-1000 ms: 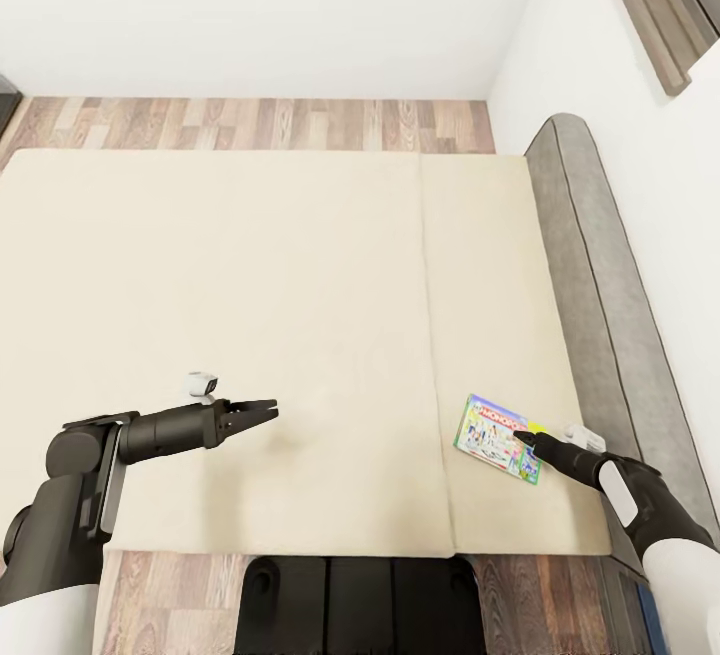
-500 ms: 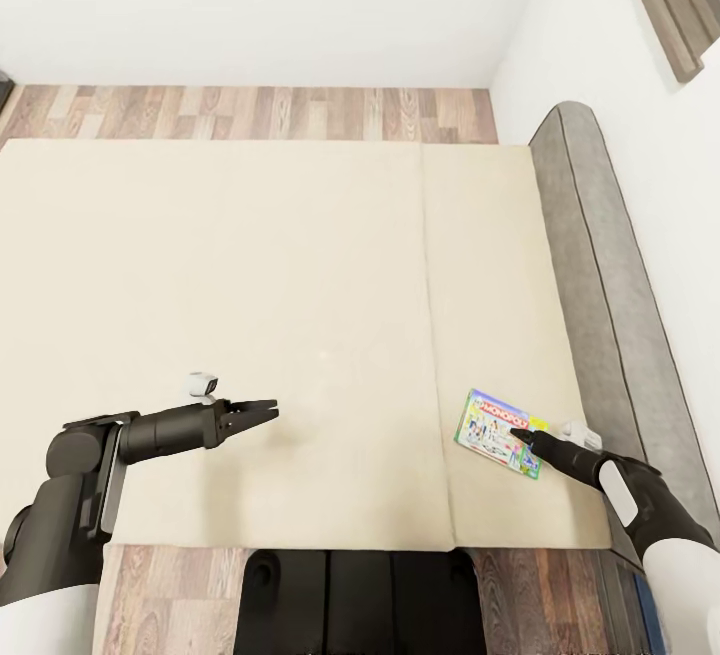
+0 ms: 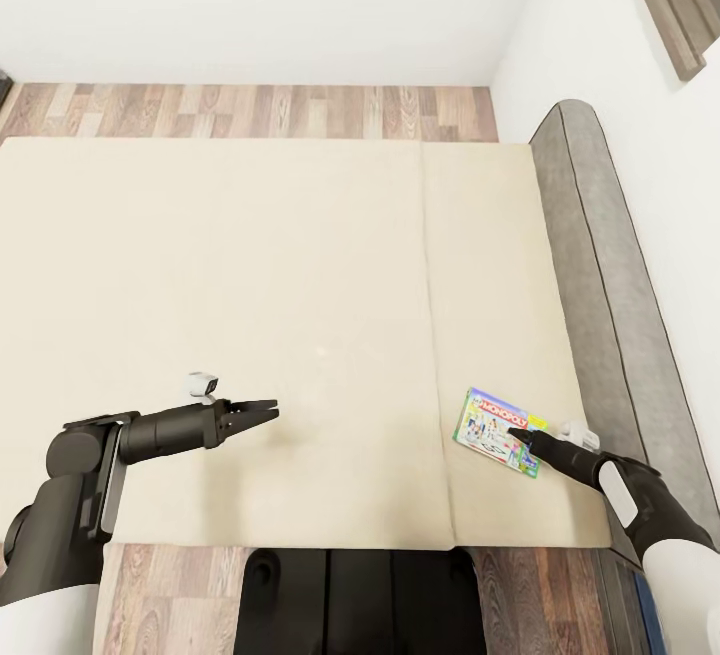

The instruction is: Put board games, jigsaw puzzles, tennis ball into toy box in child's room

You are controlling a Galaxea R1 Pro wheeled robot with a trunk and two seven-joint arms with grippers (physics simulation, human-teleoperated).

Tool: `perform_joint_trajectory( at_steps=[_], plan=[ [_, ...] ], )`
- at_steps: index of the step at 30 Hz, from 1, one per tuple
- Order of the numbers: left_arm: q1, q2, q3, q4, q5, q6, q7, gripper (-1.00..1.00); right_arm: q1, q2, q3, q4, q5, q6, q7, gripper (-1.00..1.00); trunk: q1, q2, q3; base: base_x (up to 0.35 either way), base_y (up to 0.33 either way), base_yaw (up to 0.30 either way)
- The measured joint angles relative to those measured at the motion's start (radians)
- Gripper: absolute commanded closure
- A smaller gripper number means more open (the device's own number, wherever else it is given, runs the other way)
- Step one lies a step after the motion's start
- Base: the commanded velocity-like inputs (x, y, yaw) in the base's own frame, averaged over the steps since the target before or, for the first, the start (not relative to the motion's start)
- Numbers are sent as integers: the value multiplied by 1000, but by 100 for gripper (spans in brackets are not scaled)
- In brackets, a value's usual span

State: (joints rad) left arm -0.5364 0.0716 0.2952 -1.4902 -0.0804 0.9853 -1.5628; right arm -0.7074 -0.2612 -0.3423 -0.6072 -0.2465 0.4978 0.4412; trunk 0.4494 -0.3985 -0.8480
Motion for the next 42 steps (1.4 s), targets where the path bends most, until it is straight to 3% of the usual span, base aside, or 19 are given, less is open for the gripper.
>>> perform_joint_trajectory(
  at_steps=[42],
  plan=[
    [2,1,0,0,0,0,0,-100,0,2,1,0,0,-2,0,-100,0,0,0,0,14,0]
  ],
)
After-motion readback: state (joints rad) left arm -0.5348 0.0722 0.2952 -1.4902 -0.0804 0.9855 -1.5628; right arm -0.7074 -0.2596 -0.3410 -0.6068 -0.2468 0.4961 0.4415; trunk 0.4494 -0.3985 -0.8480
